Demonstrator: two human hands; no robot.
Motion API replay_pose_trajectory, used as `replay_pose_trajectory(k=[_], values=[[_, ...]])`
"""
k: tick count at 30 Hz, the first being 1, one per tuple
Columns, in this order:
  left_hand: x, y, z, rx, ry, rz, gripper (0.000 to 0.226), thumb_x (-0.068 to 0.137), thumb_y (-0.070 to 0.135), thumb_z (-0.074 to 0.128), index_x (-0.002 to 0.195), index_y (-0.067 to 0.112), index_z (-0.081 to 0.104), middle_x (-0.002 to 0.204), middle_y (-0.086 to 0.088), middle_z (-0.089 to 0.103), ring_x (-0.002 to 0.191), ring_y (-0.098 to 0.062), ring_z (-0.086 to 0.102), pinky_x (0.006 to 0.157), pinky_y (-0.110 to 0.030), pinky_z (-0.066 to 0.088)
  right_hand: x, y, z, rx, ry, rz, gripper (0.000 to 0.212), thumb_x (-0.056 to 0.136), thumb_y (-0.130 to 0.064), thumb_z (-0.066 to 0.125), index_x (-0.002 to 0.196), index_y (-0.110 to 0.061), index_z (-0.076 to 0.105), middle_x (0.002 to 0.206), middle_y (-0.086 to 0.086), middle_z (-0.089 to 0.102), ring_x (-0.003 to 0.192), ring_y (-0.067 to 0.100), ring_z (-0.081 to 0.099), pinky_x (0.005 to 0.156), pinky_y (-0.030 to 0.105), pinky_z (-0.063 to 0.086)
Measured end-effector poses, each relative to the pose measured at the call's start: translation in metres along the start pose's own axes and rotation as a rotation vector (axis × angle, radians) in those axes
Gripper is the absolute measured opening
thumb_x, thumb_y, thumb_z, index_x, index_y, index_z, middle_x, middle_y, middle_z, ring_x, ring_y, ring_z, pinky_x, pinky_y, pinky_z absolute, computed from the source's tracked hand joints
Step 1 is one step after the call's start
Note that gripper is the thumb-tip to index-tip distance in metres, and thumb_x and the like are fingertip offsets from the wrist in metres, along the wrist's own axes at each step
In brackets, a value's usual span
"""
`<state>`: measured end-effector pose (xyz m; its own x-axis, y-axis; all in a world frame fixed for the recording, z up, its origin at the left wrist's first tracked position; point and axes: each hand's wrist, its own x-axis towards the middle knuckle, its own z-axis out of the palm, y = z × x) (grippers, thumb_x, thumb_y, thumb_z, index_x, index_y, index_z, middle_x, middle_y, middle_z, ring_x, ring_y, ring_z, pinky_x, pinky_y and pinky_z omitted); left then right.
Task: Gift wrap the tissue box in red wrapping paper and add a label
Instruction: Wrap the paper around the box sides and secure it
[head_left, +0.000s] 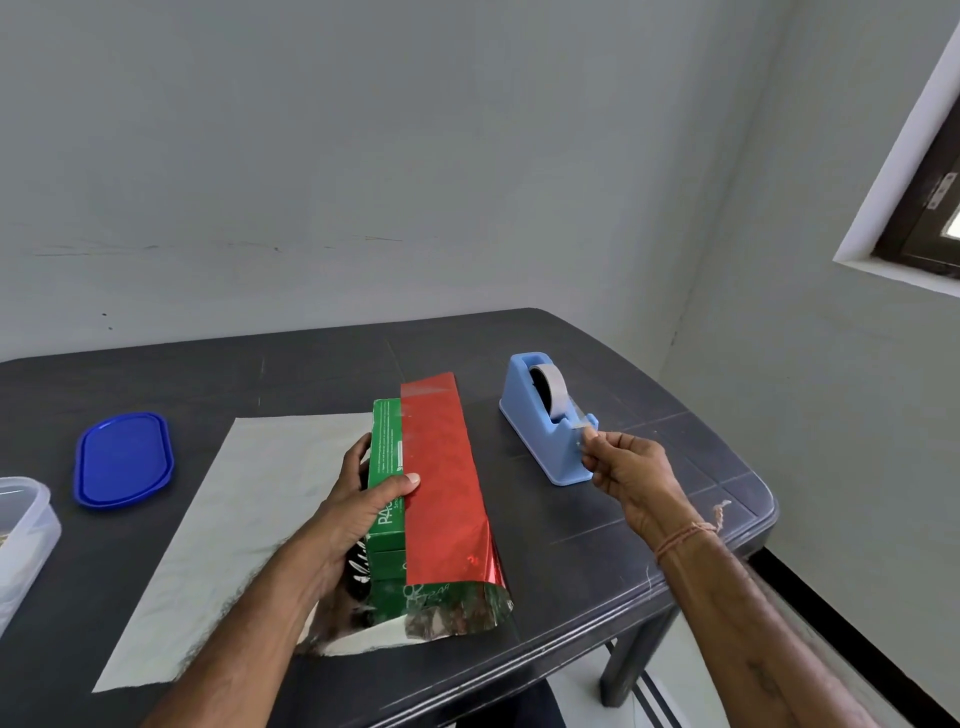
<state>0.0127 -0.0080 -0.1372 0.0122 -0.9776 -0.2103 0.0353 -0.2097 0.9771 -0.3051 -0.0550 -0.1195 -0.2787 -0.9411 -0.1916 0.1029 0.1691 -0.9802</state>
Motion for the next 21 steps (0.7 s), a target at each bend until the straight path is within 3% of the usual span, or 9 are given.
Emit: replay_pose_trajectory(k=[9,13,21], values=[[0.001,-0.002,-0.001,-0.018,-0.003,0.004,0.104,0.061,0.046,0.087,0.148,0.052,0.031,0.141,0.001,0.059,0.115,-0.025,0.068,0.104,-0.054,0.051,-0.003,0.003,-0.003,0.116,-0.057,0.011,0.025,0.089,-0.025,0.078,0.1,-0.002,0.075,0.083,0.01,0.069,0.069,0.013,0.063,0.063,0.023,0.059],[0.0,-0.003,0.0,-0.023,-0.004,0.014,0.101,0.066,0.044,0.089,0.148,0.052,0.031,0.141,0.001,0.058,0.117,-0.025,0.066,0.106,-0.053,0.05,-0.007,0.008,-0.002,0.085,-0.047,0.027,0.025,0.09,-0.034,0.075,0.099,-0.01,0.076,0.094,0.009,0.073,0.084,0.018,0.065,0.078,0.035,0.057],[0.003,-0.004,-0.003,-0.017,-0.009,0.03,0.109,0.057,0.051,0.089,0.149,0.053,0.031,0.144,0.002,0.056,0.118,-0.026,0.066,0.105,-0.055,0.05,-0.01,0.016,0.002,0.062,-0.015,-0.067,0.024,0.093,-0.03,0.073,0.097,-0.006,0.074,0.093,0.007,0.074,0.083,0.015,0.067,0.074,0.032,0.06]])
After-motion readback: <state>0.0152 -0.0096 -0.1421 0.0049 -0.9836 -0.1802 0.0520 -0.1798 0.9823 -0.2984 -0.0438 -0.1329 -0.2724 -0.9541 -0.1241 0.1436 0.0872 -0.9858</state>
